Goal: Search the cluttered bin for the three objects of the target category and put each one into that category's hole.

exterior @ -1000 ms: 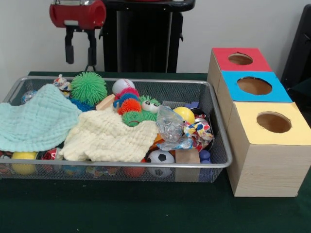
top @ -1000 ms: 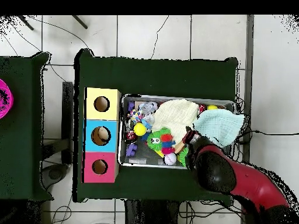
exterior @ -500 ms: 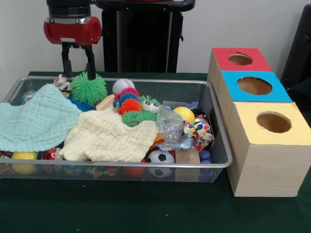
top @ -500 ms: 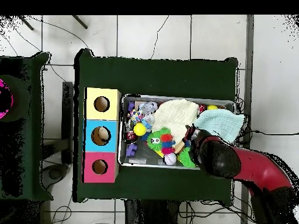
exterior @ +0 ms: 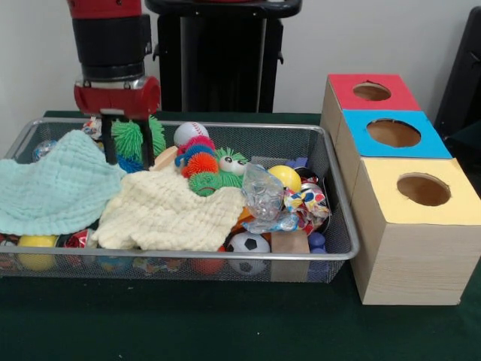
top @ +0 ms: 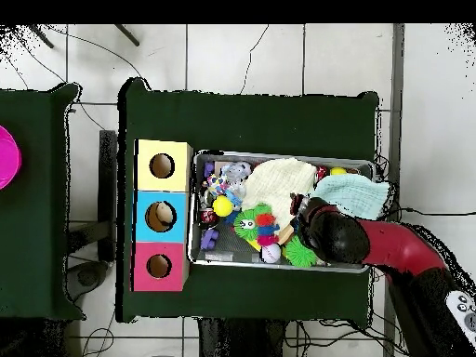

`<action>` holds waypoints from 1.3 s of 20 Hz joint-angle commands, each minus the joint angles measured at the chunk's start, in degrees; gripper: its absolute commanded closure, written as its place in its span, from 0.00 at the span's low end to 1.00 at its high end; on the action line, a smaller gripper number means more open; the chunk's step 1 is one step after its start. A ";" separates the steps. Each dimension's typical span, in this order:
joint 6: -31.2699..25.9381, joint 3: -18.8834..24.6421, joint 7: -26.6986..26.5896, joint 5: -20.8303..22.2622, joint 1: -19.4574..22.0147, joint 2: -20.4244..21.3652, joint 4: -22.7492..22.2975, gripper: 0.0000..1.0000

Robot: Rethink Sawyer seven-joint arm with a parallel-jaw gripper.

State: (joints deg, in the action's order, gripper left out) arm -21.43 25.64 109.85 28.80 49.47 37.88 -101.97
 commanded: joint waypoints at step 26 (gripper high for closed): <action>-4.19 3.44 -12.59 14.42 -2.06 -20.96 21.02 1.00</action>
State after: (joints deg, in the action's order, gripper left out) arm -24.63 27.54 109.82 36.64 49.31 23.24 -87.68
